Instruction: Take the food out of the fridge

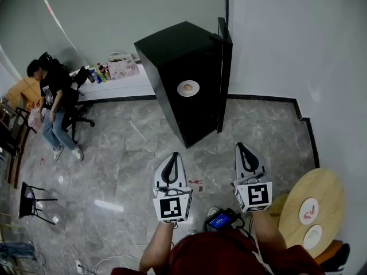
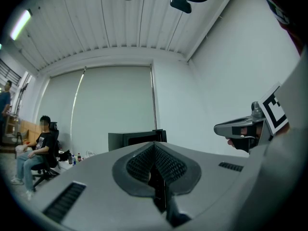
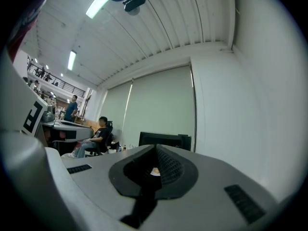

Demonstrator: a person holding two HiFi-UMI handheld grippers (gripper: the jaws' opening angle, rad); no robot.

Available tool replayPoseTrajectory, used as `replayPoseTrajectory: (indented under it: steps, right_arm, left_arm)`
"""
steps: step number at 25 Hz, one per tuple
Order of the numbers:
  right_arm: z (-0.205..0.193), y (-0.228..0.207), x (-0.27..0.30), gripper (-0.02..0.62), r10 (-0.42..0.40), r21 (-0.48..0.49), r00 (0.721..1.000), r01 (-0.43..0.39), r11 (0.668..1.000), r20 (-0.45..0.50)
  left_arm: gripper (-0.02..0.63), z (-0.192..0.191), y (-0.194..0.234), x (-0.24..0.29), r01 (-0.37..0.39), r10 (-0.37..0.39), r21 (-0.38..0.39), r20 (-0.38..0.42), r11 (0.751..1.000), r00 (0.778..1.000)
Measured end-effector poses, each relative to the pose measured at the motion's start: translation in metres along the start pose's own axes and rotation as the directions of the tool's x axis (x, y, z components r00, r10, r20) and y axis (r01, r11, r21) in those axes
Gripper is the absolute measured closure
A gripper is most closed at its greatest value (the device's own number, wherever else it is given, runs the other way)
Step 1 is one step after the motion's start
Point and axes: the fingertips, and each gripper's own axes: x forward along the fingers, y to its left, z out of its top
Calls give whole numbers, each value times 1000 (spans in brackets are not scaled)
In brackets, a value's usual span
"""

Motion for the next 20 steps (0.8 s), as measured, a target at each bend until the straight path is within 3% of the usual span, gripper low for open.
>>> replayPoseTrajectory:
  steps: [9,12,16,20]
  right_arm:
    - [0,-29,29,571,34,-76,999,-33,997,12]
    - [-2,-36,39,571,43,-64,999,-42,997,12]
    - [-3,-43,50,571,47,-55,999,-46,997,10]
    - [-8,-41,69,571,56,-60,998,-56,997,2]
  left_arm:
    - [594,6,-14,41,-21,21,9,12,1000,1000]
    - [594,5,-15,51,-25,25,30,-1,999,1000]
    - [594,9,-11,60,-49,49,-8,35,999,998]
    - [594,-1,1,72,-47,47,25,-1,999,999]
